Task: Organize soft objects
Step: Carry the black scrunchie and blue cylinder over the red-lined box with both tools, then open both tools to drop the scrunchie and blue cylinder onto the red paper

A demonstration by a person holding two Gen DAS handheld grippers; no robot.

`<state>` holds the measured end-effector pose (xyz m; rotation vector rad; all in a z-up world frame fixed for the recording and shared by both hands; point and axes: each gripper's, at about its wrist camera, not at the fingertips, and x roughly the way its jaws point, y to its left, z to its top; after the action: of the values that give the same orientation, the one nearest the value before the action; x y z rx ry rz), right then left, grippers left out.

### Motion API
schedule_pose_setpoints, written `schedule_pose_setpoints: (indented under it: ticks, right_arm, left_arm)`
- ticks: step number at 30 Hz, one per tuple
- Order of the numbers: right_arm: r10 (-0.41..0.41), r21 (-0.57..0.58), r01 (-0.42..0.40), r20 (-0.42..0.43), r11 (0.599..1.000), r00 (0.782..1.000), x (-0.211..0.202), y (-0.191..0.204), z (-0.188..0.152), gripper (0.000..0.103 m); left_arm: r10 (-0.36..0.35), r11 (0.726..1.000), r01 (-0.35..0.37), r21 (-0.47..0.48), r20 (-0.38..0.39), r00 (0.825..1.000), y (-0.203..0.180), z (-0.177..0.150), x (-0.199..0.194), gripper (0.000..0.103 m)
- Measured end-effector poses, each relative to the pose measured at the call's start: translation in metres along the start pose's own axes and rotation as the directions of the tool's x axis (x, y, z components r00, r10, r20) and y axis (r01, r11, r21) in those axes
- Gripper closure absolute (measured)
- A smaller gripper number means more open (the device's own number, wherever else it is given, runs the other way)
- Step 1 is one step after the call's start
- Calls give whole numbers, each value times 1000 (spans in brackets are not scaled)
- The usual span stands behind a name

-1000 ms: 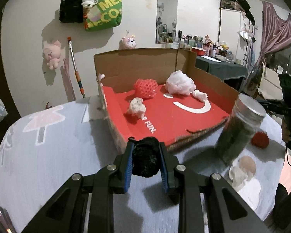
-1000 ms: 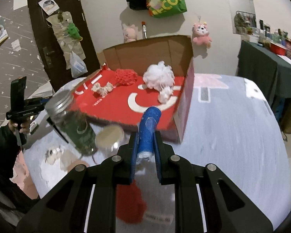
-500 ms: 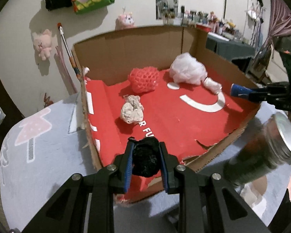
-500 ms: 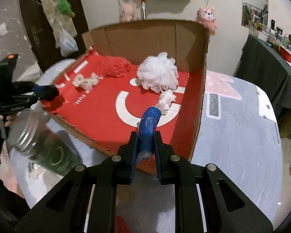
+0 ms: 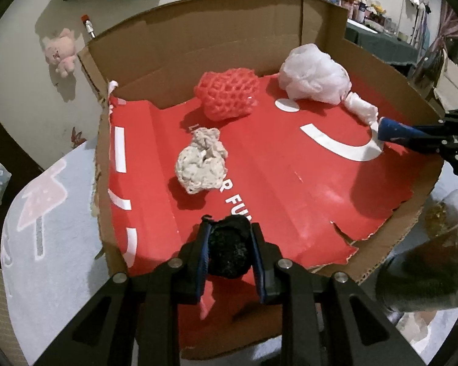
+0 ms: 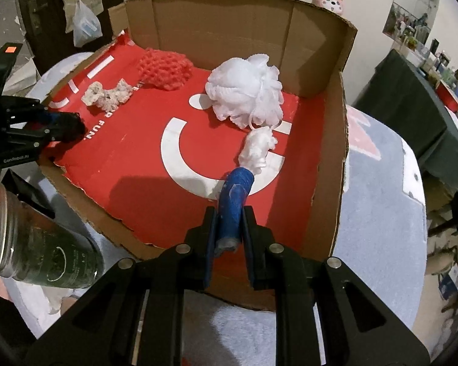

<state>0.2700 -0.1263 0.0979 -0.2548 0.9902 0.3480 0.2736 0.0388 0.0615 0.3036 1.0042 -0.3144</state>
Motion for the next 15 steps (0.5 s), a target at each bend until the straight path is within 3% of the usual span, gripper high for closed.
schedule_pose_setpoints:
  ticks: [15]
  right_arm:
    - [-78,-74,76,-31,994,996,7,11,0,85]
  left_arm:
    - [31,999,-31,26,-16,999,-6,1,9,75]
